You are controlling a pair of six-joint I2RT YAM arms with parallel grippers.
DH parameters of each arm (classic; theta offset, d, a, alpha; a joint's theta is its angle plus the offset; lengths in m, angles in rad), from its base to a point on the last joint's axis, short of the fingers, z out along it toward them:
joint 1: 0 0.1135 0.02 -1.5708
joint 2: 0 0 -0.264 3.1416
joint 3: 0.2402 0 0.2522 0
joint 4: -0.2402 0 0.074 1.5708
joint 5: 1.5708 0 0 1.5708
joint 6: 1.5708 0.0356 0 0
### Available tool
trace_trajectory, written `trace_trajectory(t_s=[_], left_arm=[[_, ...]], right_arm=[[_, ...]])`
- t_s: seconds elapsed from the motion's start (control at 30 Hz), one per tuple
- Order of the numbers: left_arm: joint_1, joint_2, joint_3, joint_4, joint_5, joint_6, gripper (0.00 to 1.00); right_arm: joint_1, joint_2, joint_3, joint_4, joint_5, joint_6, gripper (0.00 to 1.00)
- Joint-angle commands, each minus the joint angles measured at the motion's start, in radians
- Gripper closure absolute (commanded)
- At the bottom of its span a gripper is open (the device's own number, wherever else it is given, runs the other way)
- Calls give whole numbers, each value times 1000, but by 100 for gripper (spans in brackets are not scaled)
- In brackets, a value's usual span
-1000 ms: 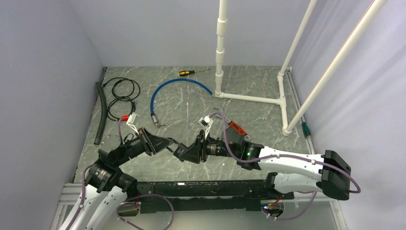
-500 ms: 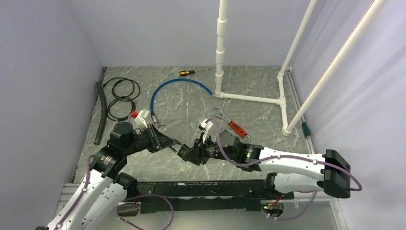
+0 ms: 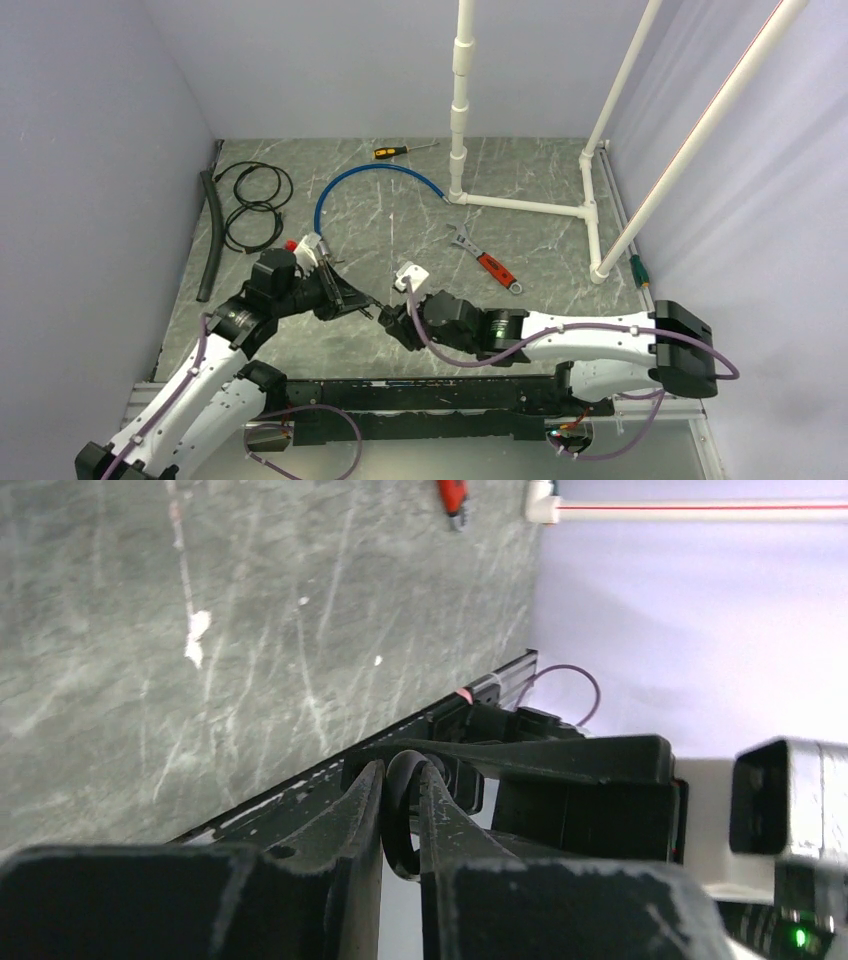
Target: Unlock with the key
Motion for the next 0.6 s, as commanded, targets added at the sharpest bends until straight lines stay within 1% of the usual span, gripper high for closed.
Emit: trace_trajectory(t_s=[0.0,0.07,0.1,0.2,0.27,0.43,0.57], left_arm=[[13,56,-64,9,-59,7,94],[13,89,-75,24,-60,9,89],[13,105,-75,25,-64,12,84],[13,158,-67,23,-76,32,64],[13,187,-58,24,-77,45,55],[13,227,-64,60,-56,67,43],[13,235,-87,87,-65,71,41]], right_arm=[[20,53,47,64,172,-63,100],[37,100,63,54,222,-77,100],[43,123,73,45,241,-87,100],[51,190,99,19,287,-102,100],[53,223,111,10,310,-108,100],[53,283,130,-12,366,-131,100],[65,335,152,-34,411,-171,100]])
